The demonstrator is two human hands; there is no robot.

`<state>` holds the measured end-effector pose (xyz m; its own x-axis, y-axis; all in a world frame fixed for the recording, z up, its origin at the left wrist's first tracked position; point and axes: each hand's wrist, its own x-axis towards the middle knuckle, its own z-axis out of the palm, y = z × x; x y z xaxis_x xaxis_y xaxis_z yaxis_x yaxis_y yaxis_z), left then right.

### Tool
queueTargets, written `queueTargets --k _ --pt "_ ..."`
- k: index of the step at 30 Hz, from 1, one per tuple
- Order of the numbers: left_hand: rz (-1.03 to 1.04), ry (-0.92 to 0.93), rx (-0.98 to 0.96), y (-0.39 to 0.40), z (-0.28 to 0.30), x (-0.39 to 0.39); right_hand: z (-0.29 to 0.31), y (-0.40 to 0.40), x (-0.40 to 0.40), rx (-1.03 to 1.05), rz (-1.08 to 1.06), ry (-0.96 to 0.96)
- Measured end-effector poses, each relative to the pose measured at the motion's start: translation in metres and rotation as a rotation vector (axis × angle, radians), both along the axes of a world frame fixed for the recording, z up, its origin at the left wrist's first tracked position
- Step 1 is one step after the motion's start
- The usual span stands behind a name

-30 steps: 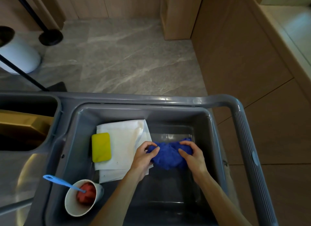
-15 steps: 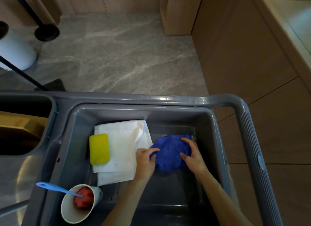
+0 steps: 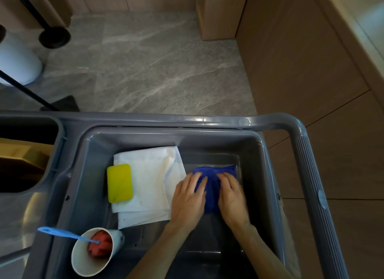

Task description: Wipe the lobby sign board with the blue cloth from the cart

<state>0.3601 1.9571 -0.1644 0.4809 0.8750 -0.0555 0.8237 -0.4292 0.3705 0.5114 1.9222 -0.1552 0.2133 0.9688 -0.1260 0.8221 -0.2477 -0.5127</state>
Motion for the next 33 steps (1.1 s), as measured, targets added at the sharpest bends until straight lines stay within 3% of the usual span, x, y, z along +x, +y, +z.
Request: queueTargets --k 3,7,11,16,19,21,26,33 --pt "-0.041 0.131 -0.036 0.001 -0.008 0.002 -0.01 0.003 -0.006 -0.068 0.079 0.055" --pt "-0.004 0.234 -0.125 -0.001 -0.017 -0.009 -0.033 -0.006 0.008 -0.254 0.178 -0.158" --pt "-0.05 0.287 -0.182 0.001 -0.022 -0.012 -0.038 -0.008 0.011 -0.296 0.21 -0.214" --pt "-0.17 0.337 -0.266 0.01 -0.025 -0.024 -0.018 -0.005 0.01 -0.237 0.164 -0.063" --pt "-0.19 0.278 -0.289 0.014 -0.015 -0.031 -0.002 -0.01 0.01 -0.137 -0.027 0.075" --pt "-0.133 0.189 -0.259 0.014 -0.004 -0.035 0.009 -0.011 0.01 -0.095 -0.092 0.087" --pt "-0.079 0.131 -0.091 0.005 0.024 -0.037 0.032 -0.017 0.01 -0.122 0.036 0.036" --pt "0.04 0.244 -0.068 -0.009 0.061 -0.037 0.06 -0.017 -0.005 -0.116 0.132 -0.208"
